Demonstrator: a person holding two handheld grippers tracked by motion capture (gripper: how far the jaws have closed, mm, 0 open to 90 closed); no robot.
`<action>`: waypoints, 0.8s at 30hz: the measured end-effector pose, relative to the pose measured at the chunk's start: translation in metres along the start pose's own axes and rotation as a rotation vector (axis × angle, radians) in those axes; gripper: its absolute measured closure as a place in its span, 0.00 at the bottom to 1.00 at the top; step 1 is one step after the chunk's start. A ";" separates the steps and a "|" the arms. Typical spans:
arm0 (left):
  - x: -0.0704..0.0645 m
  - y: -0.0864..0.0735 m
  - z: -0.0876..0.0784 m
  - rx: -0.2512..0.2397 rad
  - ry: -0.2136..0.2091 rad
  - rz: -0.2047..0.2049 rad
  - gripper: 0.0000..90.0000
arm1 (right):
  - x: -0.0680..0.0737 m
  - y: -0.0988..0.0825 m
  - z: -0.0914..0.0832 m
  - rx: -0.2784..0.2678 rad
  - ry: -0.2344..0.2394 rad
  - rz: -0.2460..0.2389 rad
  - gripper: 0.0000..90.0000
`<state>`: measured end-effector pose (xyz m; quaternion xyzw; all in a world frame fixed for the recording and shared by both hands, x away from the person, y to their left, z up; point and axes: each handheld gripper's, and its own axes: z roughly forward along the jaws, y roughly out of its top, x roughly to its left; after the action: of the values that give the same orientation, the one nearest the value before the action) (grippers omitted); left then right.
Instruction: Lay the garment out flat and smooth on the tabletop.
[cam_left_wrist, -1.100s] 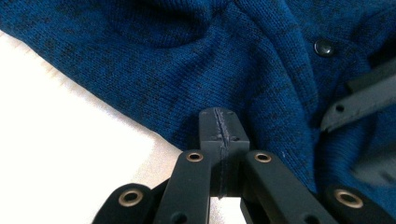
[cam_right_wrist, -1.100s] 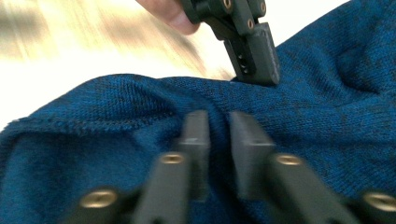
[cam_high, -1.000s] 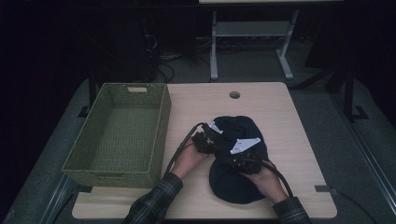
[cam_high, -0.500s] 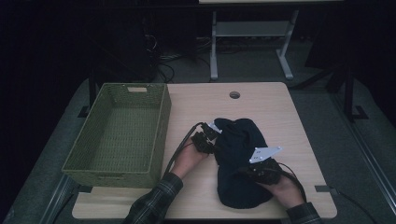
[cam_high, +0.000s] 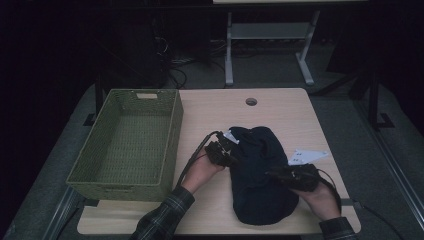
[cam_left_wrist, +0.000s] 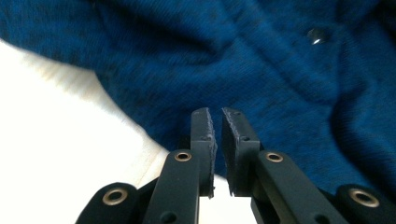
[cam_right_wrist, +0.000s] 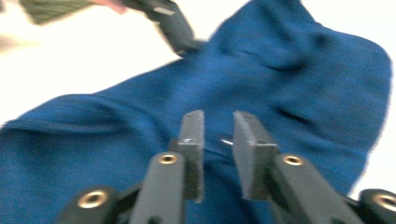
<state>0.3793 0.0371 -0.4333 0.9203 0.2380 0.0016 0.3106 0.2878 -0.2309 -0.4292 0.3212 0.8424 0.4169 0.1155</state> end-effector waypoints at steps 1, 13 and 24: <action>0.000 0.000 0.000 0.000 0.000 0.000 0.90 | 0.000 0.000 0.000 0.000 0.000 0.000 0.83; -0.014 0.003 0.028 0.052 0.002 0.021 0.96 | -0.056 -0.021 0.020 0.185 -0.114 0.088 1.00; -0.014 -0.022 0.009 0.061 0.001 -0.010 1.00 | -0.021 -0.021 0.022 0.217 -0.066 0.028 1.00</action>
<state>0.3586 0.0415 -0.4512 0.9282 0.2425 -0.0068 0.2822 0.3046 -0.2404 -0.4609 0.3572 0.8737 0.3140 0.1020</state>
